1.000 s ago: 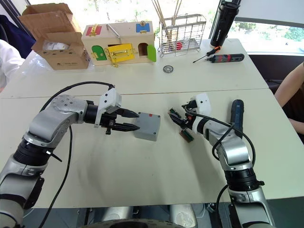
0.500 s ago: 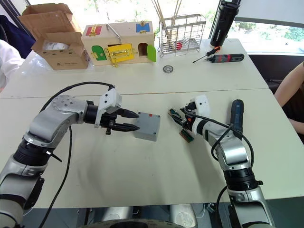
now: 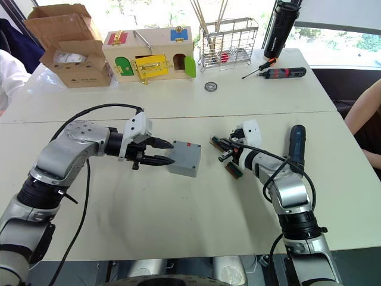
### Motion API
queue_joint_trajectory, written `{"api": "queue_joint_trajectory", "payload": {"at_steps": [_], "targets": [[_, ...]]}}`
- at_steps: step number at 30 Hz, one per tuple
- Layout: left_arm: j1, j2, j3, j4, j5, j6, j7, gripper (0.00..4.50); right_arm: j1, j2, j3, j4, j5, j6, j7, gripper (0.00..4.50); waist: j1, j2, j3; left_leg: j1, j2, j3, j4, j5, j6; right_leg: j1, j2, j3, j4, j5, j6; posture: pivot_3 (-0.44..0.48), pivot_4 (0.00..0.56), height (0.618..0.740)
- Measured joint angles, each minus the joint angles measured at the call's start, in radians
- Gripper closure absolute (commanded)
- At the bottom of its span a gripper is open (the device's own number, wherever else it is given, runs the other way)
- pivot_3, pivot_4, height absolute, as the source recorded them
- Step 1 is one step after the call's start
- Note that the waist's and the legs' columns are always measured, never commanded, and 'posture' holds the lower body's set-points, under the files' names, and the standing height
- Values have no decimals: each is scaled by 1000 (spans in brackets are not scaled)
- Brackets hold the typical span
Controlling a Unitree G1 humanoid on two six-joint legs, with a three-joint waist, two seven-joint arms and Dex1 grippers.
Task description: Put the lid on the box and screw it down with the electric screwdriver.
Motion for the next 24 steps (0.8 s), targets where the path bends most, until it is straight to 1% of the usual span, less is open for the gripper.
{"api": "queue_joint_trajectory", "payload": {"at_steps": [14, 24], "targets": [[0, -7, 0, 2, 1, -2, 0, 2172, -1, 0, -2, -3, 1, 6, -6, 4470, 0, 0, 0, 0, 0, 0, 0, 0, 0, 0, 0, 0, 0, 0, 0, 0, 150, 740], [0, -7, 0, 2, 1, -2, 0, 2172, -16, -10, -26, -66, 7, 46, -15, 4470, 0, 0, 0, 0, 0, 0, 0, 0, 0, 0, 0, 0, 0, 0, 0, 0, 150, 740]]}}
